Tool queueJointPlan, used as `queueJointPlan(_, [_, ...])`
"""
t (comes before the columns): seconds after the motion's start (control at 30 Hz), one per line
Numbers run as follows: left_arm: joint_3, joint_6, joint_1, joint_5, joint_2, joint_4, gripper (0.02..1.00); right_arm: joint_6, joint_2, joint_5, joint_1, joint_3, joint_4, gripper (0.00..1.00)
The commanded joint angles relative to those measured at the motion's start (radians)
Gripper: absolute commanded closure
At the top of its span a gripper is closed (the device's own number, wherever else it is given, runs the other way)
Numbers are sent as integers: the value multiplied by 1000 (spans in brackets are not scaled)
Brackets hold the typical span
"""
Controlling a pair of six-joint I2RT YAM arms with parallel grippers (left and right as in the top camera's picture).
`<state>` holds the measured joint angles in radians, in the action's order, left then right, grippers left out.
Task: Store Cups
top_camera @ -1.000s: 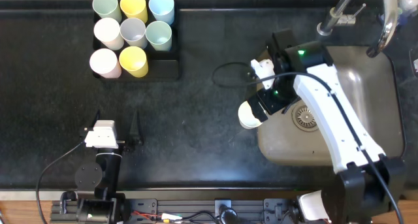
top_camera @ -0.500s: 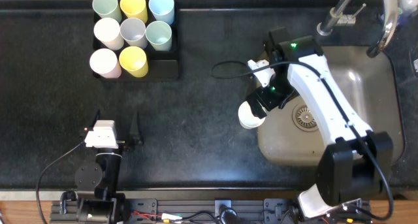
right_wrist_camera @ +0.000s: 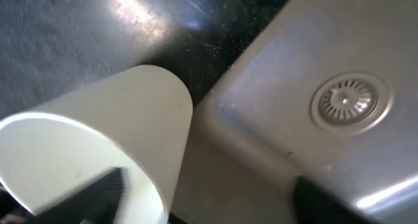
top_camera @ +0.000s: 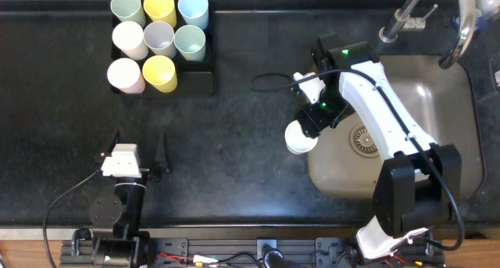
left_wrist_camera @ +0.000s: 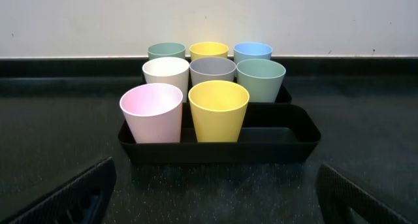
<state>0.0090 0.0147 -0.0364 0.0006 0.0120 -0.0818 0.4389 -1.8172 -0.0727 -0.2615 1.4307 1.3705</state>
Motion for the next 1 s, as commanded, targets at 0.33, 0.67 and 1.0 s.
queueJointPlan(0.33, [-1,-22,9,6,-10,-3,20,3,-2,-50,-84,9,-44,956])
queueJointPlan(0.67, [-1,-22,9,6,-10,-3,18,-94,40,-68,-127,322,126,956])
queueJointPlan(1.0, [-1,-22,9,6,-10,-3,20,-171,-170,-57,-273,837,269,958])
